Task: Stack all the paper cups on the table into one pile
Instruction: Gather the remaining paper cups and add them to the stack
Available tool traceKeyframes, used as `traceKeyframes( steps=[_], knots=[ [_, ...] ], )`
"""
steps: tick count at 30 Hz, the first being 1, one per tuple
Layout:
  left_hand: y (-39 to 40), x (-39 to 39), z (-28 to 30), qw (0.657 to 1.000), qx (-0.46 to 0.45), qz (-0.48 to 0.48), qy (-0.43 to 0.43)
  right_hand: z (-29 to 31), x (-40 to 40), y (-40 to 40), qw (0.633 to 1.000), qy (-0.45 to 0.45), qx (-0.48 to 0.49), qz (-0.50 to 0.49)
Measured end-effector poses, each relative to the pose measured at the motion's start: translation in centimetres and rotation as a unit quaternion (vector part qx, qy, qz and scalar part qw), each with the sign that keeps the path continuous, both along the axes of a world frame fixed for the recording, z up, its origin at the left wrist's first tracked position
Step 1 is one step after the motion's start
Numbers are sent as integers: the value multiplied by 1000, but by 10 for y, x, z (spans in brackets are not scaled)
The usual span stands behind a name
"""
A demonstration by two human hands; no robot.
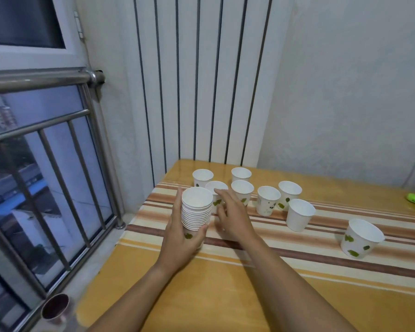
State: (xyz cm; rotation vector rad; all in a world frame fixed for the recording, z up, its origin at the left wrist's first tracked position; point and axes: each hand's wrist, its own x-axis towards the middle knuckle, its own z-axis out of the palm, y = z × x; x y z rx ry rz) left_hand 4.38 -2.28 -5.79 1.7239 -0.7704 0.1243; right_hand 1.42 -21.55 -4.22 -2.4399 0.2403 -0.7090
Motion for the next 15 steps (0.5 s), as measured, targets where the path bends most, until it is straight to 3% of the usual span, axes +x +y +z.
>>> traceKeyframes(
  steps=[5, 15],
  knots=[
    [5, 1, -3, 999, 18, 4, 32, -2, 6, 3, 999, -21, 14, -36],
    [-1, 0, 9, 999, 11, -16, 28, 59, -15, 17, 968, -236, 26, -85]
  ],
)
